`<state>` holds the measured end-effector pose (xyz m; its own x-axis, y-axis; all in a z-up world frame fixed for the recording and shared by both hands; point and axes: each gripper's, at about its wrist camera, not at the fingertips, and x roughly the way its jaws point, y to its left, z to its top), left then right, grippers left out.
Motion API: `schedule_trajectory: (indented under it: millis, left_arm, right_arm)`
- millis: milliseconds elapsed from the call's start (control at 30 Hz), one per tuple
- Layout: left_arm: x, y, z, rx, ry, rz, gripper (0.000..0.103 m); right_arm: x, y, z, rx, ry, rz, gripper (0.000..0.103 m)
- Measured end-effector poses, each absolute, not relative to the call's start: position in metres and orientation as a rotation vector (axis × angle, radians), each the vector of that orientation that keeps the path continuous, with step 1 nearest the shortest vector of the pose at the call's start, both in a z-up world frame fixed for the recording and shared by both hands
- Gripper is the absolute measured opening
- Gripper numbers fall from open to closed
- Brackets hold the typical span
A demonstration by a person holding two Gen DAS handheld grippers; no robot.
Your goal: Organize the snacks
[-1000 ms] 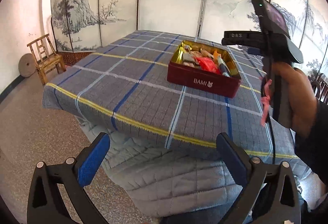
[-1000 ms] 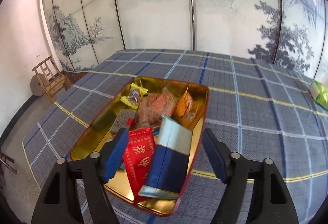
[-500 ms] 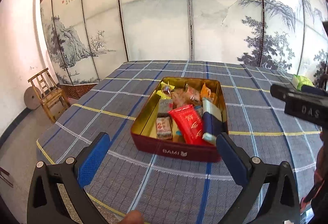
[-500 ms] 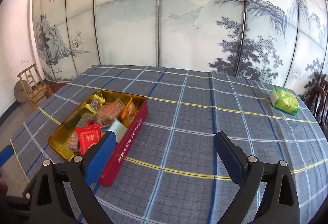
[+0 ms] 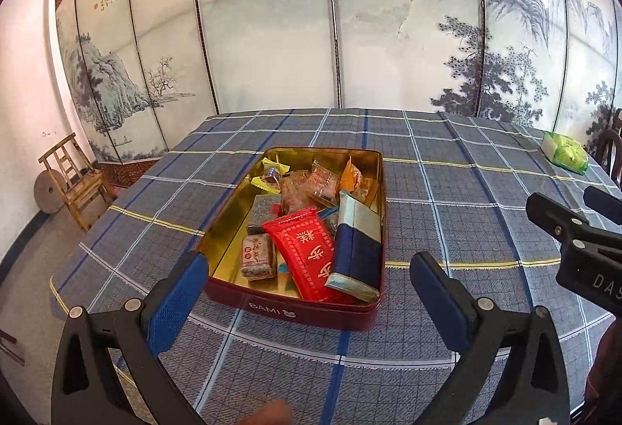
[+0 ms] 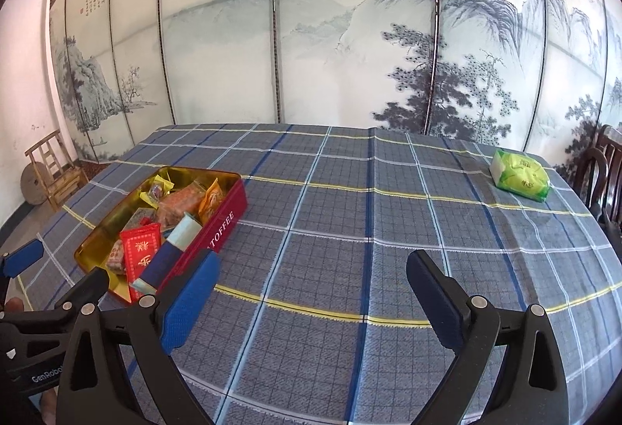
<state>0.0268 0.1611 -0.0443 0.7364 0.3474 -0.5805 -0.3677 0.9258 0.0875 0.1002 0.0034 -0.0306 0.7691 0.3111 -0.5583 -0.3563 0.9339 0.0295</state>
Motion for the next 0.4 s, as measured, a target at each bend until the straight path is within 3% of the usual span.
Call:
schedule_trajectory:
  millis: [400]
  left_arm:
    - [0.031,0.148,-0.049,-0.035,0.640,0.367,0.103]
  right_arm:
    - [0.105,-0.008,-0.036,-0.057,0.603,0.362,0.097]
